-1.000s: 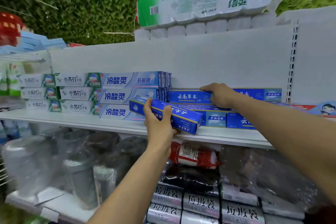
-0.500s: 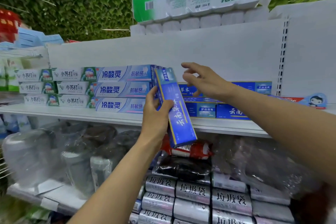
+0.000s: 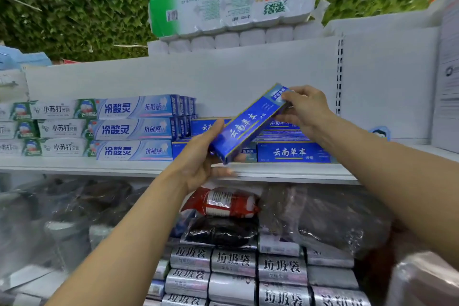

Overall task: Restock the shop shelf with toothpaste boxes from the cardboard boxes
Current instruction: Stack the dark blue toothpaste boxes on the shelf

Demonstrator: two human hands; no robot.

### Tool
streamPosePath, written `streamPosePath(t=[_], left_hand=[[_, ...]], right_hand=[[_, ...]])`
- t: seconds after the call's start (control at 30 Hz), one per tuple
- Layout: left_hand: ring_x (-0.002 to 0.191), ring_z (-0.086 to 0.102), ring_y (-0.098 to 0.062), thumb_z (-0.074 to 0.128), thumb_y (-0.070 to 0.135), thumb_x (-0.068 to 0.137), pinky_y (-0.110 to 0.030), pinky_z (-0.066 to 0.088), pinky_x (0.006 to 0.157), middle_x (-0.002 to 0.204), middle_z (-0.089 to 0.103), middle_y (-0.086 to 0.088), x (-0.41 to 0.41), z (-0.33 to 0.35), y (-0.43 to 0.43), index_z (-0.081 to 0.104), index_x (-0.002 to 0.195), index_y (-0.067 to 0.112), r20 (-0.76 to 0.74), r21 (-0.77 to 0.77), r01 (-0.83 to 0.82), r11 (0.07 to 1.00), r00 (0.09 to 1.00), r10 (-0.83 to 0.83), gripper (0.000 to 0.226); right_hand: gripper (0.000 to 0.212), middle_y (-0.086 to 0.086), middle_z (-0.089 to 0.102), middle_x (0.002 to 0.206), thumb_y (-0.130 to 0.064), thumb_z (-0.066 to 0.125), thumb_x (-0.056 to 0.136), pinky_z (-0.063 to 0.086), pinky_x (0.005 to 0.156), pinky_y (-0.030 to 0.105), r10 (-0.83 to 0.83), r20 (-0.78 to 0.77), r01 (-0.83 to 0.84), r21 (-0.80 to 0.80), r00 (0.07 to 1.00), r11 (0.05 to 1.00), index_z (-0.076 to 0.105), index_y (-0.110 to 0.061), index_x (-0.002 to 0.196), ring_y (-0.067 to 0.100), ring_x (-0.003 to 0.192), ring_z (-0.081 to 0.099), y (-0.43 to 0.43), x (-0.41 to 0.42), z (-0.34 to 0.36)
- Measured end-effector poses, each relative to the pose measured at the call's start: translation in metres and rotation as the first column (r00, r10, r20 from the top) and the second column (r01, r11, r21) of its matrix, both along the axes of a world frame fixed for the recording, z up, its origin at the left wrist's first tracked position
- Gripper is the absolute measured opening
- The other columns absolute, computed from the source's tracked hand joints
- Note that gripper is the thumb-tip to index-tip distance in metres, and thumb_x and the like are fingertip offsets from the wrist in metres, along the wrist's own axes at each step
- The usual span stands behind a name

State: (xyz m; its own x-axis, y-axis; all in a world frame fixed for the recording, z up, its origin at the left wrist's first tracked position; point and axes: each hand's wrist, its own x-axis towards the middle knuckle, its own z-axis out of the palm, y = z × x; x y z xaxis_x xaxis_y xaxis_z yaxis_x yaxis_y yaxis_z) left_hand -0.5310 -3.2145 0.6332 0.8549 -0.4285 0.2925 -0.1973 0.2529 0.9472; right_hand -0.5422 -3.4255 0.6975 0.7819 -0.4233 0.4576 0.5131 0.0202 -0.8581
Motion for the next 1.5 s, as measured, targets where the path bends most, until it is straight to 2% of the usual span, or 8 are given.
streamPosePath(t=[0.17, 0.27, 0.43, 0.57, 0.67, 0.73, 1.23, 1.5], left_hand=[[0.067, 0.068, -0.022, 0.068, 0.009, 0.088, -0.028, 0.059, 0.052, 0.093, 0.066, -0.012, 0.026, 0.017, -0.02, 0.053, 0.104, 0.01, -0.002, -0.147, -0.289, 0.946, 0.956, 0.292, 0.022], [0.081, 0.07, -0.024, 0.072, 0.013, 0.086, -0.034, 0.061, 0.07, 0.107, 0.064, -0.012, 0.043, 0.034, -0.031, 0.045, 0.123, 0.01, 0.093, -0.147, -0.309, 0.94, 0.941, 0.324, 0.046], [0.092, 0.064, -0.019, 0.05, 0.035, 0.099, -0.043, 0.056, 0.086, 0.113, 0.057, -0.004, 0.064, 0.049, -0.055, 0.037, 0.139, 0.026, 0.344, 0.066, -0.396, 0.916, 0.871, 0.351, 0.043], [0.118, 0.051, -0.028, 0.055, 0.031, 0.095, -0.034, 0.043, 0.094, 0.137, 0.039, -0.009, 0.097, 0.043, -0.065, 0.045, 0.138, 0.031, 0.677, 0.388, -0.658, 0.646, 0.679, 0.285, 0.044], [0.118, 0.051, -0.036, 0.059, 0.04, 0.093, -0.042, 0.046, 0.098, 0.138, 0.033, -0.01, 0.108, 0.041, -0.076, 0.048, 0.137, 0.03, 0.744, 0.57, -0.729, 0.379, 0.654, 0.139, 0.047], [0.114, 0.053, -0.036, 0.059, 0.043, 0.092, -0.042, 0.047, 0.097, 0.138, 0.033, -0.009, 0.114, 0.041, -0.078, 0.052, 0.135, 0.027, 0.75, 0.598, -0.743, 0.3, 0.651, 0.117, 0.047], [0.121, 0.049, -0.026, 0.068, 0.039, 0.087, -0.032, 0.044, 0.089, 0.148, 0.02, -0.004, 0.154, 0.046, -0.063, 0.046, 0.137, 0.02, 0.607, 0.699, -0.626, 0.345, 0.775, 0.176, 0.058], [0.104, 0.043, -0.017, 0.069, 0.036, 0.087, -0.029, 0.042, 0.082, 0.148, 0.02, -0.004, 0.156, 0.045, -0.062, 0.046, 0.135, 0.019, 0.553, 0.698, -0.587, 0.41, 0.806, 0.211, 0.056]], right_hand=[[0.036, 0.014, 0.06, 0.092, -0.003, 0.065, 0.086, 0.055, 0.068, 0.037, 0.091, -0.136, -0.11, -0.139, 0.987, 0.984, 0.05, -0.014, 0.116, 0.021, 0.076, 0.059, -0.049, -0.008, -0.001], [0.028, 0.021, 0.066, 0.101, -0.009, 0.069, 0.084, 0.046, 0.074, 0.038, 0.038, -0.227, -0.131, -0.413, 0.973, 0.901, 0.061, -0.014, 0.111, 0.026, 0.086, 0.059, -0.074, -0.012, 0.001], [0.034, 0.012, 0.068, 0.09, -0.002, 0.068, 0.084, 0.053, 0.072, 0.034, -0.022, -0.168, -0.057, -0.451, 0.986, 0.891, 0.054, -0.012, 0.113, 0.026, 0.084, 0.064, -0.116, -0.015, 0.005], [0.038, 0.016, 0.067, 0.091, 0.002, 0.069, 0.08, 0.057, 0.071, 0.032, -0.136, -0.184, 0.031, -0.482, 0.973, 0.876, 0.056, -0.01, 0.114, 0.027, 0.077, 0.064, -0.152, -0.013, -0.002], [0.034, 0.013, 0.068, 0.089, -0.001, 0.07, 0.081, 0.056, 0.075, 0.041, -0.186, -0.249, 0.044, -0.484, 0.95, 0.874, 0.057, -0.013, 0.11, 0.027, 0.073, 0.067, -0.168, -0.01, -0.008], [0.034, 0.013, 0.068, 0.088, -0.001, 0.07, 0.081, 0.055, 0.072, 0.037, -0.202, -0.271, 0.049, -0.481, 0.941, 0.876, 0.056, -0.012, 0.11, 0.025, 0.071, 0.067, -0.173, -0.003, -0.01], [0.041, 0.015, 0.058, 0.113, -0.009, 0.063, 0.09, 0.047, 0.056, 0.028, -0.365, -0.358, 0.152, -0.502, 0.859, 0.851, 0.047, -0.009, 0.128, 0.025, 0.091, 0.06, -0.162, 0.059, -0.022], [0.05, 0.016, 0.053, 0.127, -0.006, 0.059, 0.092, 0.049, 0.076, 0.036, -0.415, -0.366, 0.18, -0.53, 0.833, 0.829, 0.042, -0.008, 0.139, 0.025, 0.099, 0.056, -0.158, 0.065, -0.02]])
